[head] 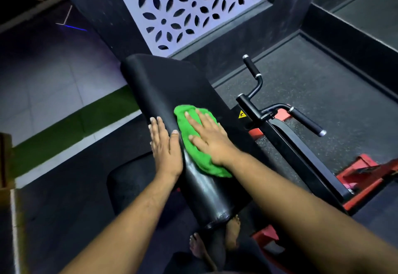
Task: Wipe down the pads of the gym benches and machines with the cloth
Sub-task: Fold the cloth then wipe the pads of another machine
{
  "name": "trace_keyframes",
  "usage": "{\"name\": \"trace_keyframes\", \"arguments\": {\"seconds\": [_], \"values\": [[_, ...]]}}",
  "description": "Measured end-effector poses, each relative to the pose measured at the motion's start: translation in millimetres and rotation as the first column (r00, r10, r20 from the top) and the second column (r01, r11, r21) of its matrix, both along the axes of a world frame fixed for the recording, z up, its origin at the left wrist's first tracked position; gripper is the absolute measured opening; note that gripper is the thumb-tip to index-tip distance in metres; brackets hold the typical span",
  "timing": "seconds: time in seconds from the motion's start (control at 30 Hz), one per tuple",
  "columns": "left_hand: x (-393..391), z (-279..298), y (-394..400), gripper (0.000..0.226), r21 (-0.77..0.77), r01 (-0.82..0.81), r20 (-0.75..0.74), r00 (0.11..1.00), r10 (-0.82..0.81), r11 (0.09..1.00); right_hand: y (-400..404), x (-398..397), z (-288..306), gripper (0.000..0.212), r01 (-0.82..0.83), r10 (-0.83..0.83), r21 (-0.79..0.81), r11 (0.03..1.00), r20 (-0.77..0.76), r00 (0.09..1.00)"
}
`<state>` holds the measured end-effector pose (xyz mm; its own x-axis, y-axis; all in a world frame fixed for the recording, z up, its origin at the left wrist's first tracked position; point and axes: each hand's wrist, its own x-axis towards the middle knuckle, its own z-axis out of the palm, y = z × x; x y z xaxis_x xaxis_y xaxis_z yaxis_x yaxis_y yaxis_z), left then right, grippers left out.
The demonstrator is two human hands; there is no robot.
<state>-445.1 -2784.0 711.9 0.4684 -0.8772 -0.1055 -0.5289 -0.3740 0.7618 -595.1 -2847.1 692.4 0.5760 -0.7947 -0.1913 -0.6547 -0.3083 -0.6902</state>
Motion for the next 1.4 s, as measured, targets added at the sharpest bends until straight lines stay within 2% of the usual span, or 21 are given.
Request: {"name": "trace_keyframes", "arguments": {"seconds": [0.07, 0.13, 0.23, 0.37, 0.47, 0.53, 0.63, 0.8, 0.87, 1.0, 1.07, 1.17, 1.27, 1.33, 1.4], "values": [[0, 1, -4, 0.075, 0.026, -0.003, 0.022, 1.0, 0.002, 1.0, 33, -36, -5, 0.064, -0.073, 0.074, -0.021, 0.997, 0.059, 0.996], [-3, 0, -5, 0.078, 0.008, -0.015, 0.049, 0.999, 0.014, 1.0, 48, -54, -13, 0.065, -0.091, 0.091, 0.007, 0.996, 0.05, 0.995], [-3, 0, -7, 0.084, -0.049, -0.025, 0.046, 0.999, 0.027, 0.999, 11, -13, -8, 0.065, -0.035, 0.035, 0.005, 0.999, 0.009, 0.999], [-3, -1, -7, 0.084, -0.033, -0.003, 0.068, 0.998, 0.006, 0.999, -49, 51, 6, 0.064, -0.017, 0.017, -0.015, 1.0, -0.004, 1.0], [-3, 4, -6, 0.084, 0.004, 0.094, 0.182, 0.979, -0.094, 0.996, -25, 20, 2, 0.063, -0.019, 0.019, -0.015, 1.0, 0.042, 0.999], [-3, 6, -8, 0.083, 0.025, 0.207, 0.324, 0.924, -0.203, 0.978, 11, -18, -9, 0.061, -0.012, 0.011, 0.015, 1.0, 0.082, 0.997], [-4, 6, -11, 0.085, 0.076, 0.242, 0.431, 0.867, -0.251, 0.967, 15, -58, -44, 0.06, 0.091, -0.093, 0.104, 0.99, 0.01, 0.996], [-6, 8, -13, 0.088, 0.126, 0.221, 0.44, 0.861, -0.254, 0.967, -74, -35, -71, 0.059, 0.402, -0.364, 0.208, 0.892, -0.198, 0.91], [-6, 10, -13, 0.088, 0.122, 0.217, 0.438, 0.864, -0.248, 0.969, -70, -22, -62, 0.059, 0.395, -0.366, 0.215, 0.893, -0.165, 0.916], [-6, 9, -13, 0.087, 0.105, 0.214, 0.421, 0.875, -0.239, 0.971, 12, -54, -52, 0.061, 0.267, -0.272, 0.169, 0.949, 0.006, 0.962], [-6, 9, -14, 0.086, 0.1, 0.214, 0.425, 0.874, -0.237, 0.972, 8, -77, -69, 0.058, 0.278, -0.272, 0.175, 0.944, -0.06, 0.961], [-6, 8, -14, 0.086, 0.095, 0.215, 0.42, 0.877, -0.235, 0.972, -50, -69, -86, 0.057, 0.434, -0.405, 0.192, 0.88, -0.174, 0.898], [-6, 7, -15, 0.088, 0.083, 0.216, 0.414, 0.88, -0.231, 0.973, -95, -17, -70, 0.056, 0.459, -0.439, 0.18, 0.87, -0.144, 0.887], [-5, 7, -14, 0.089, 0.069, 0.223, 0.4, 0.887, -0.232, 0.972, -87, 12, -50, 0.059, 0.345, -0.341, 0.134, 0.929, -0.047, 0.939], [-1, 7, -12, 0.088, 0.041, 0.231, 0.363, 0.903, -0.23, 0.972, -56, 10, -31, 0.064, 0.209, -0.222, 0.108, 0.972, 0.122, 0.968]]}}
